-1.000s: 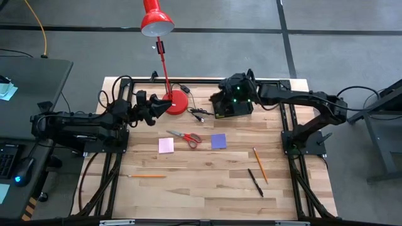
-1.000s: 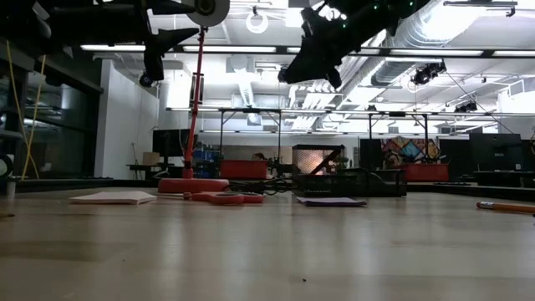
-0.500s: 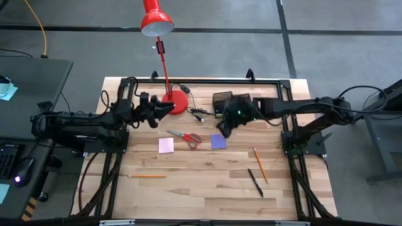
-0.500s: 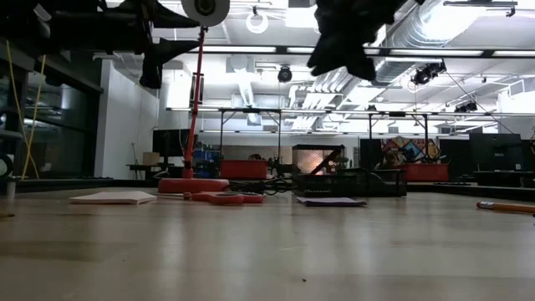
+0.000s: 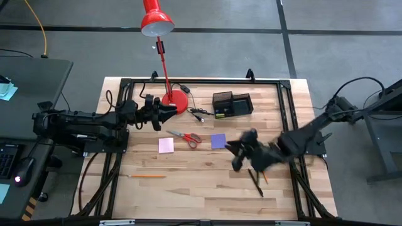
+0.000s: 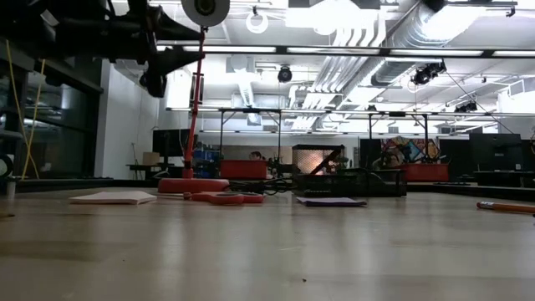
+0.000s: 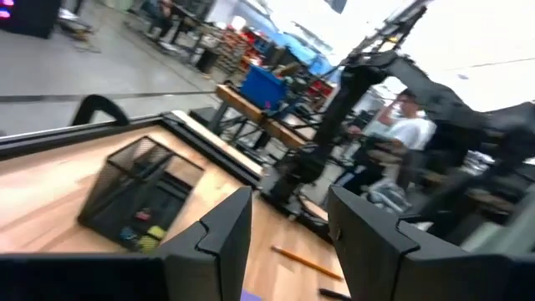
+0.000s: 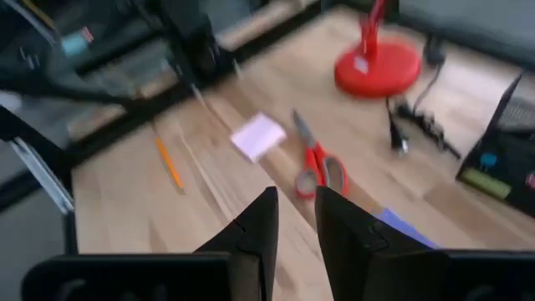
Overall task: Pick and place office supplies into organizer
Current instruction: Put the black pen into the black desk organizer
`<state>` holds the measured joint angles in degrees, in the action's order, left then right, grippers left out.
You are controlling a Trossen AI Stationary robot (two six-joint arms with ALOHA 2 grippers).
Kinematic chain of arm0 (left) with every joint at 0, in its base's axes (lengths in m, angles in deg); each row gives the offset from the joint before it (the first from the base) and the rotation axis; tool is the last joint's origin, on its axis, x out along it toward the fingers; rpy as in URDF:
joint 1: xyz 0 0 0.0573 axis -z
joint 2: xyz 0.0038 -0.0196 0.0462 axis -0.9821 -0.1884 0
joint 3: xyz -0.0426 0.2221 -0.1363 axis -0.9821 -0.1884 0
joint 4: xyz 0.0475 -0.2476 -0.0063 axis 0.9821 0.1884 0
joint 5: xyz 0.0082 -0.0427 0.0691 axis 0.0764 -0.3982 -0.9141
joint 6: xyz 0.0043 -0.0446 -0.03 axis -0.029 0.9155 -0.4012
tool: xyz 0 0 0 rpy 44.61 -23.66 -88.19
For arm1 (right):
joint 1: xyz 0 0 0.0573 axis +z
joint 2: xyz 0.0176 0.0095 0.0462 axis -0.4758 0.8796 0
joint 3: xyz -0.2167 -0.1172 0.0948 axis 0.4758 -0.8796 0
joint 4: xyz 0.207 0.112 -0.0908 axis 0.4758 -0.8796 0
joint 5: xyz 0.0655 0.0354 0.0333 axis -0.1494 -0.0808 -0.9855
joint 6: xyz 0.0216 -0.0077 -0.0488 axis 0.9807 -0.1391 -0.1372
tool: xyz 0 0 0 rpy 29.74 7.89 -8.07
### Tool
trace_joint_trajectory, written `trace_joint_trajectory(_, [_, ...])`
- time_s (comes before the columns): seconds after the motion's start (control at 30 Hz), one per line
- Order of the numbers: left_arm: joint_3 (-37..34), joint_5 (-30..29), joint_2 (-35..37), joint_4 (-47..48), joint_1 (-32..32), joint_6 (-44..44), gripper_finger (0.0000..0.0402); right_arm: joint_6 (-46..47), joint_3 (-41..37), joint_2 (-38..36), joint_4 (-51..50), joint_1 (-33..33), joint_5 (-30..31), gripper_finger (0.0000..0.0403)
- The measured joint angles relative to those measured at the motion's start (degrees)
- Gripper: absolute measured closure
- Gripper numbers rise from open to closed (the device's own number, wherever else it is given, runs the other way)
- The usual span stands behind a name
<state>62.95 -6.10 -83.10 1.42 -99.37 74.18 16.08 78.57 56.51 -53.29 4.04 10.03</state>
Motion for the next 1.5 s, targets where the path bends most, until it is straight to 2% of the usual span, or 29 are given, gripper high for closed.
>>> trace_joint_trajectory(0.17, [0.0, 0.0, -0.9, 0.2, 0.0, 1.1, 0.0257, 4.7, 0.0, 1.3, 0.2, 12.8, 17.2, 0.0332])
trace_joint_trajectory(0.23, [0.0, 0.1, -0.8, 0.1, 0.0, 2.0, 0.0257, 5.4, 0.0, 3.0, -2.1, 16.4, 21.8, 0.0332])
trace_joint_trajectory(0.3, [0.0, 0.3, -0.8, 0.2, 0.0, 2.6, 0.0257, 6.3, 0.0, 4.6, -3.4, 19.0, 21.0, 0.0331])
trace_joint_trajectory(0.4, [0.0, 1.5, -0.8, 0.1, 0.0, 3.1, 0.0257, 17.2, 0.0, 7.0, -4.9, 20.8, 20.4, 0.0336])
trace_joint_trajectory(0.47, [0.0, 2.7, -0.8, 0.1, 0.0, 3.1, 0.0257, 24.4, 0.0, 8.6, -5.0, 21.1, 23.0, 0.0342])
trace_joint_trajectory(0.53, [0.0, 4.3, -0.8, 0.2, 0.0, 3.1, 0.0257, 26.1, 0.0, 10.7, -3.2, 21.5, 27.7, 0.0349])
trace_joint_trajectory(0.6, [0.0, 5.8, -0.8, 0.2, 0.0, 3.1, 0.0257, 26.0, 0.0, 12.9, -2.5, 21.9, 29.9, 0.0357])
trace_joint_trajectory(0.8, [0.0, 9.9, -0.8, 0.3, 0.0, 0.3, 0.0257, 26.8, 0.0, 18.5, -0.5, 23.1, 30.0, 0.0379])
trace_joint_trajectory(0.97, [0.0, 9.6, -0.8, 0.9, -0.1, 0.2, 0.0257, 31.5, 0.0, 22.1, -1.6, 24.9, 29.7, 0.0385])
trace_joint_trajectory(1.07, [0.0, 9.0, -0.8, 2.0, 0.0, 0.3, 0.0257, 37.0, 0.0, 23.1, -6.5, 26.3, 29.4, 0.0381])
trace_joint_trajectory(1.23, [0.0, 8.4, -0.8, 3.8, 0.0, 1.8, 0.0257, 53.1, 0.0, 23.3, -21.5, 28.9, 23.2, 0.0373])
trace_joint_trajectory(1.5, [0.0, 7.9, -0.8, 3.7, 0.0, 3.2, 0.0257, 54.5, 0.0, 25.6, -23.7, 29.8, 20.1, 0.0340])
